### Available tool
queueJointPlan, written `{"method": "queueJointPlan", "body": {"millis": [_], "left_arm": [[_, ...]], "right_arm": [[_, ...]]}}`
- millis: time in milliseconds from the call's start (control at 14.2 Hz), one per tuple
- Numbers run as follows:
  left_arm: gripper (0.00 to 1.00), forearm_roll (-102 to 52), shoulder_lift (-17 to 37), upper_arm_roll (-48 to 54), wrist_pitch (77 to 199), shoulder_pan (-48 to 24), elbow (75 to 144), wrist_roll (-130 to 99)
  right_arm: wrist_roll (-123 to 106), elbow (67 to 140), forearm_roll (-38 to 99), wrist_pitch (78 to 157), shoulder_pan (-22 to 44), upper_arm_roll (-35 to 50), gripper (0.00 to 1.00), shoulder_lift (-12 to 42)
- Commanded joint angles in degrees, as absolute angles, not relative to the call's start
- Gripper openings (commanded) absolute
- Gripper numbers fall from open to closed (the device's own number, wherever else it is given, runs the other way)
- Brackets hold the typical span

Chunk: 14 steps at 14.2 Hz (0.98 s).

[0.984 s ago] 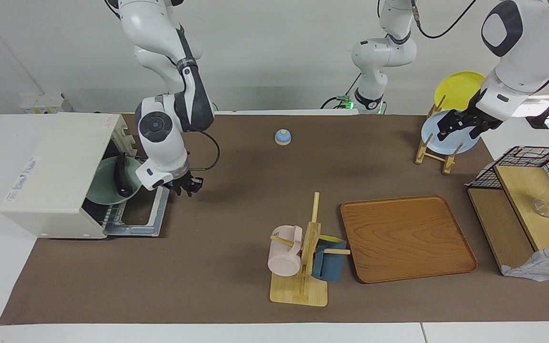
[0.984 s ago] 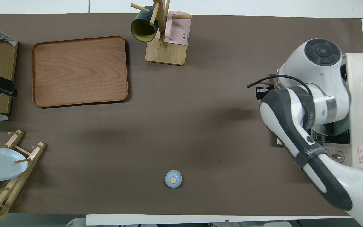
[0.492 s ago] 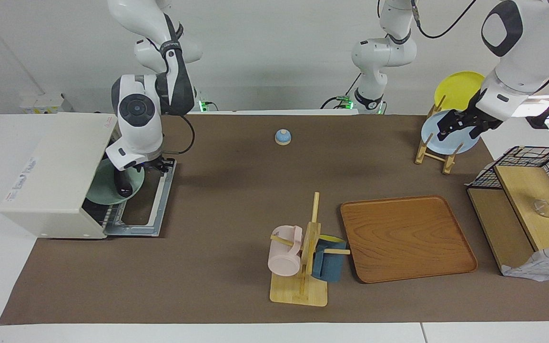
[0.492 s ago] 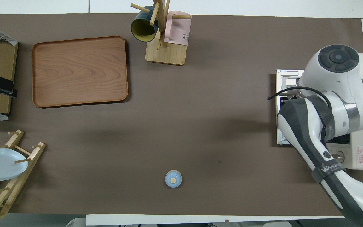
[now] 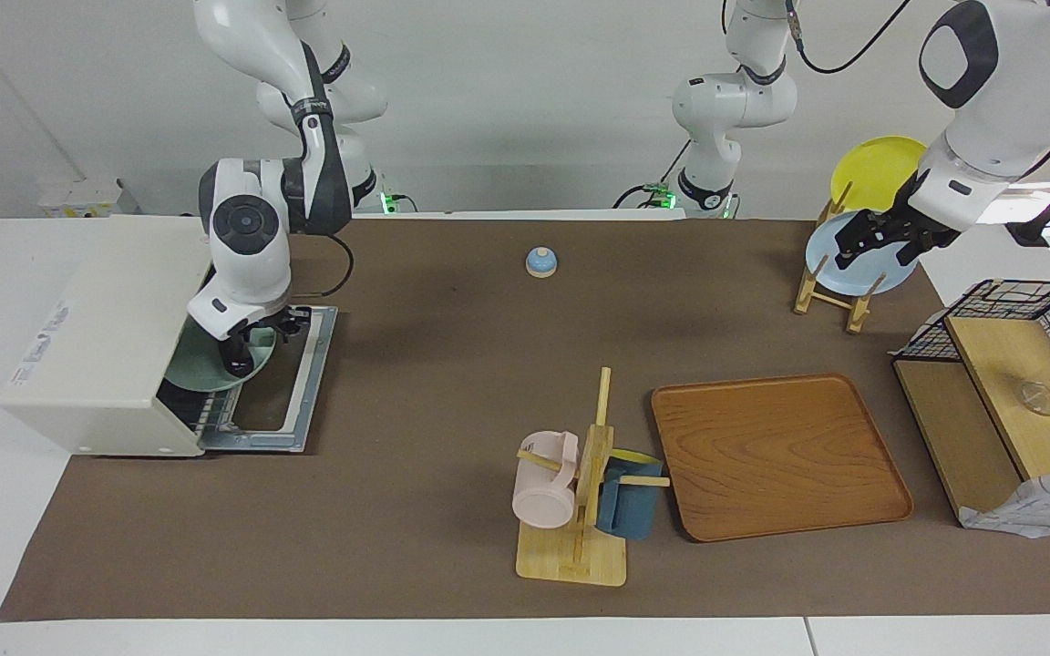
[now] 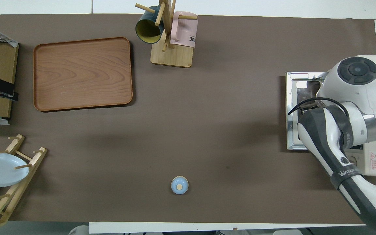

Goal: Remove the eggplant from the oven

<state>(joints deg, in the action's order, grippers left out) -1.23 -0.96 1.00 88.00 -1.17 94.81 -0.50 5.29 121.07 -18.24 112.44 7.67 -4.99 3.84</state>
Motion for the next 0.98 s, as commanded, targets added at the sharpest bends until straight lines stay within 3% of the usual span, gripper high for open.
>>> {"method": "queueJointPlan", "body": {"millis": [0, 211, 352, 562, 773, 914], "left_arm": [[1.0, -0.7, -1.1, 0.8, 87.5, -1.2, 94.7, -0.4], [1.0, -0.7, -1.1, 0.7, 87.5, -1.2, 94.7, -0.4], [1.0, -0.8, -1.1, 0.8, 87.6, -1.2, 94.7, -0.4], [1.0, -0.7, -1.1, 0.7, 87.4, -1.2, 94.7, -0.5], [1.0, -0.7, -1.1, 0.6, 85.6, -0.2, 94.6, -0.7], [1.0, -0.7, -1.2, 0.6, 86.0, 1.0, 95.1, -0.7]], "right_arm": [[4.4, 125.1, -19.3, 115.6, 7.1, -4.5, 0.3, 1.2], [4.6, 125.2, -19.2, 116.4, 7.1, -4.5, 0.18, 1.2], [4.7, 125.2, -19.2, 116.5, 7.2, -4.5, 0.0, 1.3], [5.9, 121.0, -17.4, 113.1, 10.9, -4.2, 0.0, 2.5], [16.6, 106.8, -14.8, 103.1, 20.8, -4.1, 0.0, 11.1], [24.7, 88.4, -8.7, 93.5, 27.5, -4.1, 0.0, 22.4]]}}
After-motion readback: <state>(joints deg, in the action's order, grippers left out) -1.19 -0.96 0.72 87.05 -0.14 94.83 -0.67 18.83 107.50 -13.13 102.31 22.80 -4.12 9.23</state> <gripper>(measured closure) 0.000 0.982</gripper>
